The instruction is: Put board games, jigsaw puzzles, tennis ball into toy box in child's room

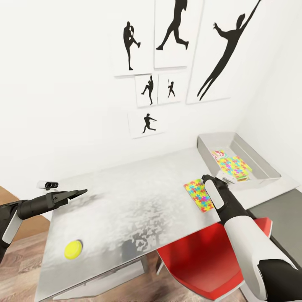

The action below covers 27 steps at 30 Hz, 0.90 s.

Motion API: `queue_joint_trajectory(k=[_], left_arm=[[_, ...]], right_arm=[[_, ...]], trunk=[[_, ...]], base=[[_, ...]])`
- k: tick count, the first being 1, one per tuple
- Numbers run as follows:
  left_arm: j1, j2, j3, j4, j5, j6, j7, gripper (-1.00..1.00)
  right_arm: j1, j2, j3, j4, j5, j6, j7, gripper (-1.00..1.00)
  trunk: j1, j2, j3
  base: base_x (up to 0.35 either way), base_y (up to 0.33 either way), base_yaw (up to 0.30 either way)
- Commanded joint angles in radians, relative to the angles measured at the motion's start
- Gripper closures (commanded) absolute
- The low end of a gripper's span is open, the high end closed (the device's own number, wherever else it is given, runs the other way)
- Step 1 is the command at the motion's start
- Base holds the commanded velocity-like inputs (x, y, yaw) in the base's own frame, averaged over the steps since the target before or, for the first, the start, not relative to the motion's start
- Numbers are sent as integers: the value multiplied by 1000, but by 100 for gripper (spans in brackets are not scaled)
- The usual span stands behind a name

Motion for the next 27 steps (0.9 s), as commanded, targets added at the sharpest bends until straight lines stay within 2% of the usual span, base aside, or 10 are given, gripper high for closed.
queue_joint_trajectory(k=[1, 27], left_arm=[[-1, 0, 0, 0, 0, 11, -4, -100], [-1, 2, 0, 0, 0, 10, -4, -100]], right_arm=[[-1, -1, 5, -2, -5, 5, -8, -100], [-1, -7, 5, -2, -7, 5, -8, -100]], trunk=[[1, -2, -3], [1, -2, -31]], base=[[0, 108, 0], [13, 46, 0]])
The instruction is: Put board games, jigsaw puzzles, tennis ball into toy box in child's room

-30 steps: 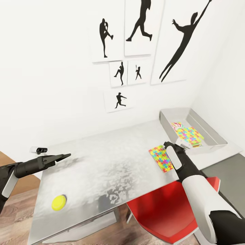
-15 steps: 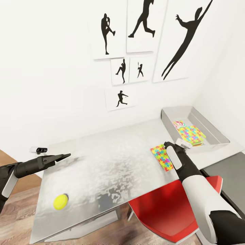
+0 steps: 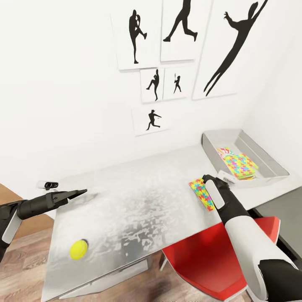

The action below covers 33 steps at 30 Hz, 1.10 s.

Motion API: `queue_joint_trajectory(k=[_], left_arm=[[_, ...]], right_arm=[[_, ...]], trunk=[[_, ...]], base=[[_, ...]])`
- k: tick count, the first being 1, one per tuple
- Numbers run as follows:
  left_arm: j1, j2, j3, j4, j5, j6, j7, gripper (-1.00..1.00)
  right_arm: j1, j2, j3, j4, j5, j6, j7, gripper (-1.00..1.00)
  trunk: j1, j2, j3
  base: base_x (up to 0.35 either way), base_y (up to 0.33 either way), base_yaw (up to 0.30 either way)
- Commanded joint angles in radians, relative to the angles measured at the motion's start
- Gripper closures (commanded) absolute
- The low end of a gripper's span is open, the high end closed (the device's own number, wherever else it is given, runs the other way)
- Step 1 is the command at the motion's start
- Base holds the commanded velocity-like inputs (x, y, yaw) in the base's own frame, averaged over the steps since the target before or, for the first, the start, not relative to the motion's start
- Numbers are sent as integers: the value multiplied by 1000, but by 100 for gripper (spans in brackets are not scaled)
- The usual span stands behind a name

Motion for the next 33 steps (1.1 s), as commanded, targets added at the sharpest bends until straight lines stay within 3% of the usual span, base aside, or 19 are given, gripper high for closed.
queue_joint_trajectory(k=[1, 33], left_arm=[[-1, 0, 0, 0, 0, 10, -4, -100], [-1, 0, 0, 0, 1, 10, -4, -100]], right_arm=[[-1, -1, 5, -2, -5, 5, -8, -100], [-1, -2, 5, -3, -5, 5, -8, -100]], trunk=[[1, -2, -3], [1, -2, -37]], base=[[1, 99, 0], [30, 8, 0]])
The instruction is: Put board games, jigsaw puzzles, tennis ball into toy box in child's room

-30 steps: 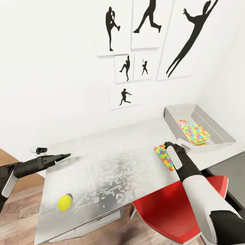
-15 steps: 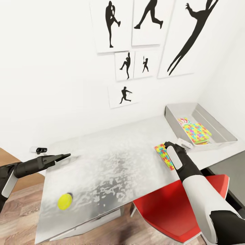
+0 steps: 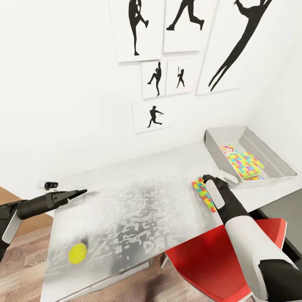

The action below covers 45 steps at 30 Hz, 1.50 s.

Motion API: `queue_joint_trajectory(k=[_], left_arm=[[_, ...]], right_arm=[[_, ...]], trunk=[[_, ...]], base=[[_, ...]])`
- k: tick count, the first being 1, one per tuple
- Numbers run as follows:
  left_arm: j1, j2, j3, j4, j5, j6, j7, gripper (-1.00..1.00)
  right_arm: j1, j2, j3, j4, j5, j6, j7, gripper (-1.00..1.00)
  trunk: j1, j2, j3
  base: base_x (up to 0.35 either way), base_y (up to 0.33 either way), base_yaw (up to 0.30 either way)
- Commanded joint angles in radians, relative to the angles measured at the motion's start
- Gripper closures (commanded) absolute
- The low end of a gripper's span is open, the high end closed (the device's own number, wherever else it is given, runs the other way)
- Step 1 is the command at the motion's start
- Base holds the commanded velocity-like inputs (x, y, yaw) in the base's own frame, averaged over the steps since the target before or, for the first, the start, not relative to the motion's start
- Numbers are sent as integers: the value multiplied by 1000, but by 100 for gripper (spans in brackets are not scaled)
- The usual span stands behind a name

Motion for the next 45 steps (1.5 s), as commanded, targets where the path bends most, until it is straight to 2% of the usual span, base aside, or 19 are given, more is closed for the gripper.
queue_joint_trajectory(k=[1, 27, 45], left_arm=[[-1, 0, 0, 0, 0, 11, -4, -100], [-1, 0, 0, 0, 1, -5, -4, -100], [0, 0, 0, 0, 1, -5, -4, -100]], right_arm=[[-1, -2, 5, -1, -5, 5, -8, -100], [-1, -4, 5, -2, -4, 5, -8, -100], [-1, -4, 5, -3, -2, 6, -8, -100]], trunk=[[1, -2, -3], [1, -2, -30], [1, -2, -32]], base=[[57, 6, 0], [71, 24, 0], [67, -34, 0]])
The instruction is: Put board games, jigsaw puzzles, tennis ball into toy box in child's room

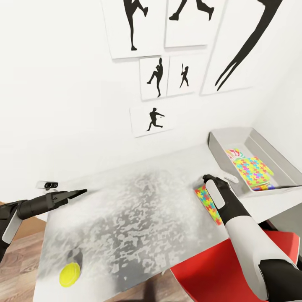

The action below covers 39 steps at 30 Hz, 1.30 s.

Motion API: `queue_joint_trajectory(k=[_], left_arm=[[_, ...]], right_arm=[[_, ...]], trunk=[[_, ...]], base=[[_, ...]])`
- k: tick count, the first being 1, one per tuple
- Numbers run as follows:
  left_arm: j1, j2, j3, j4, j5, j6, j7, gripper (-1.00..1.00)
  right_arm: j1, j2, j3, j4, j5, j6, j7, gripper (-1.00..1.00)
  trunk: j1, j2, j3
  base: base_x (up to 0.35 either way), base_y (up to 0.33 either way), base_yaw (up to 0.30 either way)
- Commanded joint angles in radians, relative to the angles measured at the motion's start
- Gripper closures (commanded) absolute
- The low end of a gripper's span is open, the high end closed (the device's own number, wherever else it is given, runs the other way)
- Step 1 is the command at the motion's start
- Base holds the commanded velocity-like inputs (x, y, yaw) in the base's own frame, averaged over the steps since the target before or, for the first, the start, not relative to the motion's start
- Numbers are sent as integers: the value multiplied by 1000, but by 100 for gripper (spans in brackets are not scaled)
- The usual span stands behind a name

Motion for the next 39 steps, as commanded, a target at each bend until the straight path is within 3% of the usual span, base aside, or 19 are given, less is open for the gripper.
queue_joint_trajectory(k=[1, 39], left_arm=[[-1, 0, 0, 0, 0, 11, -4, -100], [-1, -1, -1, 0, 0, 11, -4, -100]], right_arm=[[-1, -1, 5, -1, -5, 5, -8, -100], [-1, -3, 5, 2, -5, 5, -8, -100]], trunk=[[1, -2, -2], [1, -2, -2]], base=[[57, -47, 0], [3, -27, 0]])
